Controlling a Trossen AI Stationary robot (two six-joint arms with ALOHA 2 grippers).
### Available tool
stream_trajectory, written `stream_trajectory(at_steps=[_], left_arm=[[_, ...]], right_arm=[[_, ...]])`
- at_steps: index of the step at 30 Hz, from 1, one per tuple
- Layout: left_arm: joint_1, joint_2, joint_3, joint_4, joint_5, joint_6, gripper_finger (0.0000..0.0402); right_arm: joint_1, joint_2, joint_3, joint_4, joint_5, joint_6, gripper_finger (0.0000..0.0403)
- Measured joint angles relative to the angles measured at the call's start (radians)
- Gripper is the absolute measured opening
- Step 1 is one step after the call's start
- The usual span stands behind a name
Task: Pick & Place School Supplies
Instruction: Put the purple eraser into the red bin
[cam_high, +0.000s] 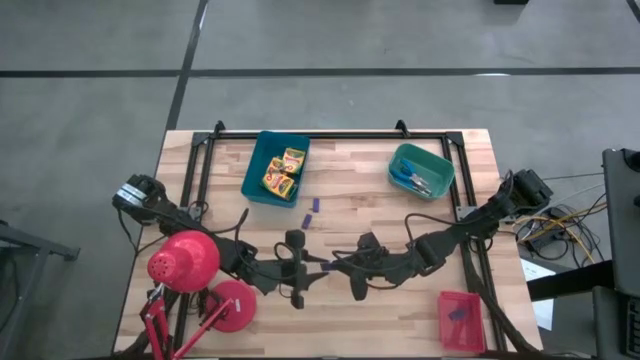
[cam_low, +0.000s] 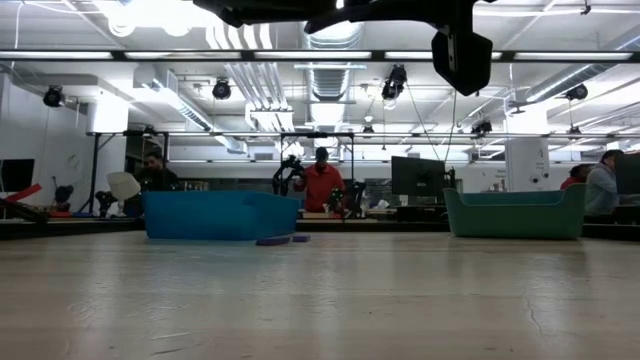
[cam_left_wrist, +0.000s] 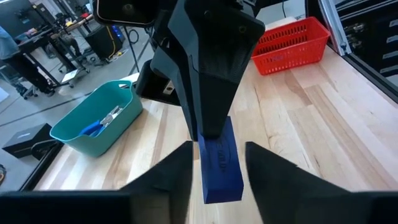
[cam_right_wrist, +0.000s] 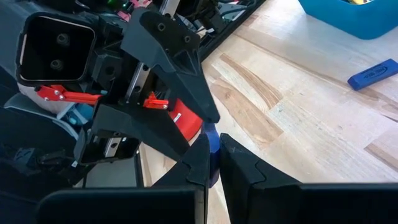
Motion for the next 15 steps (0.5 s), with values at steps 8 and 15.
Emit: stream_trajectory(at_steps=[8,15], left_arm=[[0.0,0.0,0.0,0.0,0.0,-0.04,0.0226],[-0.015,-0.006,0.0,-0.063,0.0,-0.132,0.024]], right_arm=[[0.0,0.0,0.0,0.0,0.0,-0.009,0.0018],[0.0,-0.012,0.0,-0.005,-0.03,-0.105,0.0018]])
